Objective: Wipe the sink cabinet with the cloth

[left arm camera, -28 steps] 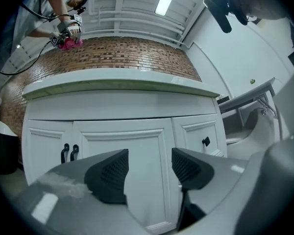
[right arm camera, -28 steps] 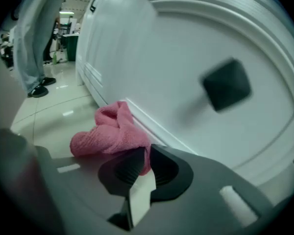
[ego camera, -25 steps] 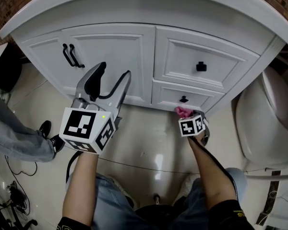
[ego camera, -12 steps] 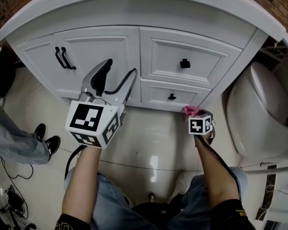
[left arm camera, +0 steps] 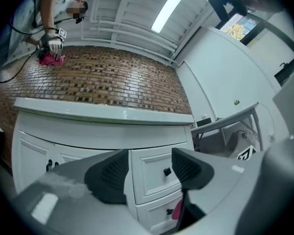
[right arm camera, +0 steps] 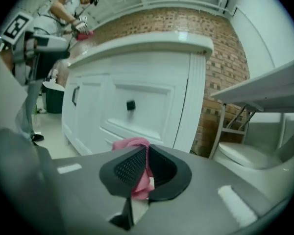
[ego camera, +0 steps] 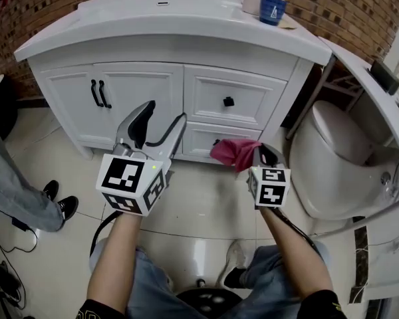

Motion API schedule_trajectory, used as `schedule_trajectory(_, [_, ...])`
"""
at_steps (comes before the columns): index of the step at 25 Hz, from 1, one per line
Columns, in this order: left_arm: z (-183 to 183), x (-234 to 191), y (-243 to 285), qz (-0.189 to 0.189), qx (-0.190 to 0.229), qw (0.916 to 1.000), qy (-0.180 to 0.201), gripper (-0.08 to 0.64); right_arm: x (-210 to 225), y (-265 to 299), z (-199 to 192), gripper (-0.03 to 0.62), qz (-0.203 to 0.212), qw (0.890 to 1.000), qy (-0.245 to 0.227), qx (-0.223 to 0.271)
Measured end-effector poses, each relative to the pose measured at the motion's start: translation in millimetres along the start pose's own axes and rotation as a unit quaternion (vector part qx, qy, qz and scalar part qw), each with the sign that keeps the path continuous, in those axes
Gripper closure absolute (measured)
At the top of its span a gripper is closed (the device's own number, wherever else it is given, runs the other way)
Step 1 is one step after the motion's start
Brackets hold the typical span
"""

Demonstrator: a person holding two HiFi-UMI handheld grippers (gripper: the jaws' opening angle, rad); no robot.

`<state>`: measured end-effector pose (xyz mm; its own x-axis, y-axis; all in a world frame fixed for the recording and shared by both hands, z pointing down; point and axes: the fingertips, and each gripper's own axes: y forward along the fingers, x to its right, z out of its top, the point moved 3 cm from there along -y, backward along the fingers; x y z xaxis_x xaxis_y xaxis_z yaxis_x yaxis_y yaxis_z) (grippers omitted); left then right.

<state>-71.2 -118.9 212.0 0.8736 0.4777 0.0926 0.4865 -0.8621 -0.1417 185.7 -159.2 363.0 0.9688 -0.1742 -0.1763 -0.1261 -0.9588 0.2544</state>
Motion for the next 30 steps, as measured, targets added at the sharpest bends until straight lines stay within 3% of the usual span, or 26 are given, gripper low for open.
schedule_trajectory(5, [35.5, 40.6, -56.4, -0.009, 0.019, 0.9997, 0.009, 0.284, -9.5, -102.0, 70.4, 0.571, 0.045, 0.992, 0.021, 0.116])
schedule_trajectory(11, [43.9, 77.5, -116.1, -0.007, 0.005, 0.9997, 0.024, 0.284, -30.1, -188.3, 119.2, 0.571, 0.109, 0.975, 0.065, 0.183])
schedule_trajectory(17, [50.2, 97.0, -161.1, 0.016, 0.004, 0.9998, -0.013, 0.284, -48.3, -238.2, 129.9, 0.571, 0.113, 0.968, 0.079, 0.209])
schedule_trajectory(30, [40.6, 115.2, -240.8, 0.055, -0.008, 0.9984, 0.005, 0.284, -84.0, -305.3, 99.9, 0.571, 0.131, 0.967, 0.082, 0.203])
